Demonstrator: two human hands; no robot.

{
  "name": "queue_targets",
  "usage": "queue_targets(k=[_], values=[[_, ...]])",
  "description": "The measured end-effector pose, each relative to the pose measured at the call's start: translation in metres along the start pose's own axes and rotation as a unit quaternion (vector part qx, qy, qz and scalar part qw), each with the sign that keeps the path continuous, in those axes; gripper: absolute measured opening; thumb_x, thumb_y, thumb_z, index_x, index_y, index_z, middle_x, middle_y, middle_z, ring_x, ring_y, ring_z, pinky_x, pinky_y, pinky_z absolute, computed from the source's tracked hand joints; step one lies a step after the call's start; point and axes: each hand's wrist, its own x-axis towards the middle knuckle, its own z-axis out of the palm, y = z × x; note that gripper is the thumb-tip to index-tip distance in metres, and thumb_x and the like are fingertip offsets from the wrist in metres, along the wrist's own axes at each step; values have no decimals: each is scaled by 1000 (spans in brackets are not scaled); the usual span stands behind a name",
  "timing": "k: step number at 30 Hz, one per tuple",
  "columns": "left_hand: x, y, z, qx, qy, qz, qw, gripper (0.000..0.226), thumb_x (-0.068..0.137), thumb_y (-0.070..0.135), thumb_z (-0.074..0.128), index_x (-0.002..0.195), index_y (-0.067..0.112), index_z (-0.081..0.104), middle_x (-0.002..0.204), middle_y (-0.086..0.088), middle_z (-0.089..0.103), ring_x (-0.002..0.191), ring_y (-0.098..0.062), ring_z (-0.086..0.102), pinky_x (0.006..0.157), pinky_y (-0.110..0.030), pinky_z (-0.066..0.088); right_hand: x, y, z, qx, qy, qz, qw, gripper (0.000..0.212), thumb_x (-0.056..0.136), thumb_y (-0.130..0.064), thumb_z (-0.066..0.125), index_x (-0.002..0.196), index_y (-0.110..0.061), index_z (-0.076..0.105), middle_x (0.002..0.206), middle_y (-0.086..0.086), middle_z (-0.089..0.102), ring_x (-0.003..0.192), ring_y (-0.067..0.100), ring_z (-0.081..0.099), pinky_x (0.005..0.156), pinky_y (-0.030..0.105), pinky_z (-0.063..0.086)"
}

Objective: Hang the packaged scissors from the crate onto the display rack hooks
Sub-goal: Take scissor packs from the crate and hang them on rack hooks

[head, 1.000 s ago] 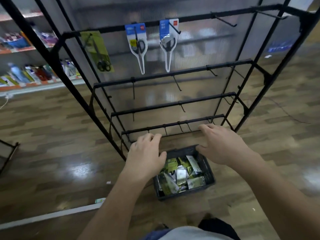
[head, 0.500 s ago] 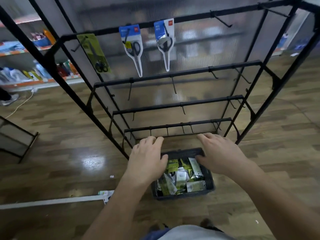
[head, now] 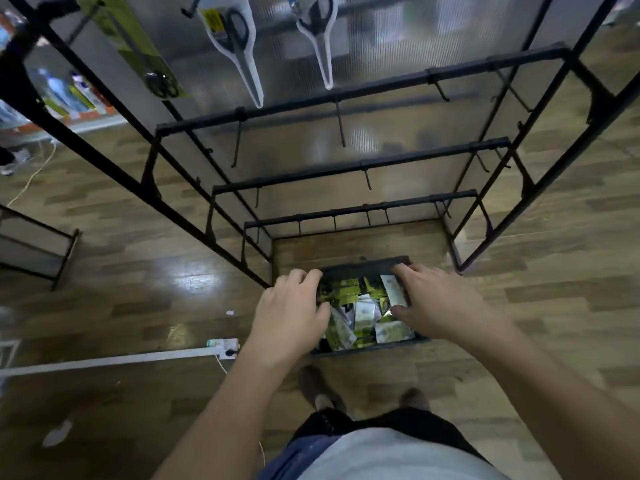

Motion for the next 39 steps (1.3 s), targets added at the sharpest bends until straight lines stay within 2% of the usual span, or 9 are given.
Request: queue_targets(k=[7,12,15,18,23,28,33,36,39], values=[[73,-52,51,-29,-116,42,992,49,100,40,51,145,21,43,139,-7,50,125,-30,49,95,-45,49,52,-12,35,22,-93,98,991,66,92,-51,59,148,-26,35,136,6,56,121,32,58,92,41,50],[130,-98,123,-71,-158,12,985,46,98,38,55,140,21,47,129,-9,53,119,-33,53,92,-46,50,118,-7,93,43,-158,114,980,64,92,-46,62,148,-27,39,142,7,55,126,33,56,88,39,48],[161,-123,199,-96,-191,-30,976,43,96,34,58,135,21,48,118,-10,55,110,-33,56,88,-48,51,178,4,159,35,-215,82,972,58,93,-39,61,145,-22,42,134,9,58,118,33,58,86,40,49],[194,-142,292,-99,-245,-78,961,43,97,35,56,136,21,47,122,-9,53,115,-32,54,94,-50,51,244,13,245,11,-239,34,970,38,91,-30,61,126,-20,47,117,6,61,105,33,61,84,43,53],[254,-160,454,-141,-307,-122,933,40,102,28,54,139,15,47,131,-13,55,113,-30,56,94,-45,52,328,38,394,11,-311,-3,950,35,92,-34,57,123,-19,50,116,7,62,103,32,60,86,47,55],[307,-173,594,-192,-317,-148,917,42,102,27,55,143,18,50,141,-12,55,121,-31,56,102,-38,47,412,62,529,66,-332,25,941,43,95,-33,61,131,-11,54,127,14,60,111,33,57,88,36,50],[338,-190,688,-154,-324,-129,925,71,96,17,55,156,39,24,143,-19,48,123,-41,54,108,-52,47,463,49,622,98,-338,16,936,26,97,-32,59,110,-9,59,106,14,63,93,31,60,79,36,53],[358,-196,720,-215,-262,-182,923,59,101,23,50,153,42,28,150,-17,32,127,-42,49,109,-48,43,474,36,664,185,-287,40,939,22,96,-24,61,104,-3,63,102,13,64,92,29,61,82,38,56],[369,-200,738,-275,-198,-257,905,40,100,21,54,132,39,39,134,-12,47,110,-36,58,94,-48,55,481,37,688,314,-245,160,903,20,98,-18,64,111,-3,65,106,10,67,95,26,64,81,33,55]])
